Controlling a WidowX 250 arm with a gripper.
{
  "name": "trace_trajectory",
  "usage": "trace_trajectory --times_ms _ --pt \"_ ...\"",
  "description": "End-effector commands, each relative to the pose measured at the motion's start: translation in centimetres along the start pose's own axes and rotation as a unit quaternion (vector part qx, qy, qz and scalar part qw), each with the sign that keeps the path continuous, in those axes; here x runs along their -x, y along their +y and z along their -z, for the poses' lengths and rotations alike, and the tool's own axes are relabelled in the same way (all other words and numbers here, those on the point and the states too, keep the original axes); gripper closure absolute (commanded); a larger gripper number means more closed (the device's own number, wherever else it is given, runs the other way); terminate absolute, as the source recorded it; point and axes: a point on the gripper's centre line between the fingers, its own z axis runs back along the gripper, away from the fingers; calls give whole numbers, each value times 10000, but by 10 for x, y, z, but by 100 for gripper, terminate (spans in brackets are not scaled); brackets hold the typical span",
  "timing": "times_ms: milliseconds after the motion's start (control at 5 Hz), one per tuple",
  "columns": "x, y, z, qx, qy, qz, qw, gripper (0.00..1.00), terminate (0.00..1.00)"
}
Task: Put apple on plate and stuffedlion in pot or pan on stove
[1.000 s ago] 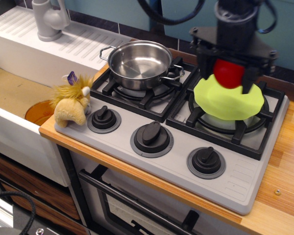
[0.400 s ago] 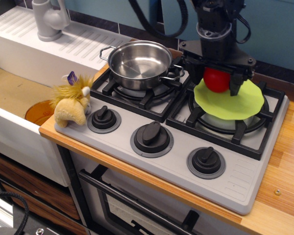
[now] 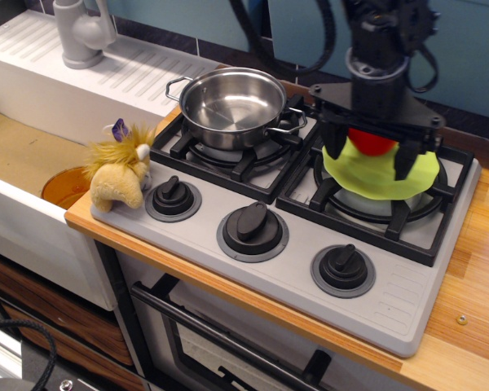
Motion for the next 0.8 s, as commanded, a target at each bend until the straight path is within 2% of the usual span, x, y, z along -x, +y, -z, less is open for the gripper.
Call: trace_trajectory --times_ms 0,200,600 --pt "-17 -11 -62 -32 -70 -55 10000 0 0" --pt "-13 -7 -87 -105 236 89 9996 0 0" --pt "-13 -7 -87 -105 236 89 9996 0 0"
